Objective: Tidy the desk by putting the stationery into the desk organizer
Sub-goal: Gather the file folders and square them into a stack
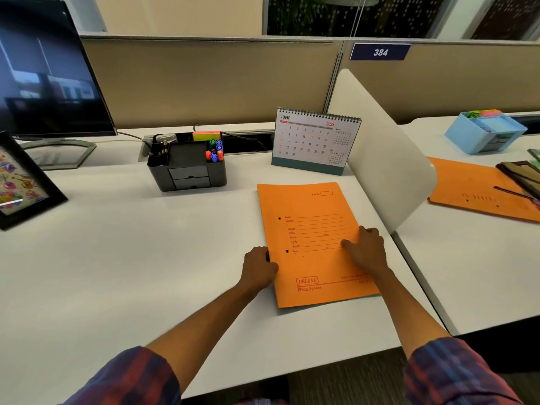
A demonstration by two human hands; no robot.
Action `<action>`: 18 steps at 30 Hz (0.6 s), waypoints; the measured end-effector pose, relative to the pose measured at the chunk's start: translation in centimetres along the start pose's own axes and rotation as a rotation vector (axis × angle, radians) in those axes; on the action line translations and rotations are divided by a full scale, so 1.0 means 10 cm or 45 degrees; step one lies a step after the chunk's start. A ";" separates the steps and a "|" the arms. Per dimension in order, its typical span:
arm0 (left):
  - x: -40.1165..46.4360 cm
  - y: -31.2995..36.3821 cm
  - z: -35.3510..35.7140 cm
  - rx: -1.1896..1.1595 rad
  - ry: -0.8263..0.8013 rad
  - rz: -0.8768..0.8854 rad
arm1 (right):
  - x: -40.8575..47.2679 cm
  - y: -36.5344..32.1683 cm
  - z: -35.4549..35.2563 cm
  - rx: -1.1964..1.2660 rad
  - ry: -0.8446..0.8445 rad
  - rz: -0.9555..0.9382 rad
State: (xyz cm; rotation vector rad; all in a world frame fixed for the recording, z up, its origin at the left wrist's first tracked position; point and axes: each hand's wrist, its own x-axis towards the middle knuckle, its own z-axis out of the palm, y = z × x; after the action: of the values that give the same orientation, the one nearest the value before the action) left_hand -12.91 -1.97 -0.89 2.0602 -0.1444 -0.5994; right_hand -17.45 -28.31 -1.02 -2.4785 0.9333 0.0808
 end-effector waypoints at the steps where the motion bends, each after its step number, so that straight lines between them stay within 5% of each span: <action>1: 0.01 0.02 0.03 -0.001 0.002 -0.003 | 0.01 0.01 -0.01 -0.037 -0.008 0.011; 10: 0.12 0.16 0.23 -0.035 -0.051 0.033 | 0.13 0.12 -0.09 -0.344 -0.004 0.079; 18: 0.19 0.28 0.37 -0.040 -0.087 0.071 | 0.19 0.26 -0.09 -0.505 0.202 -0.111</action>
State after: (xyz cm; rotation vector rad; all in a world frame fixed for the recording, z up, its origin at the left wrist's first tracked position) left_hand -12.63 -6.95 -0.81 1.9998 -0.2300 -0.6337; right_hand -17.75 -31.52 -1.75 -2.9246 0.9462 0.0437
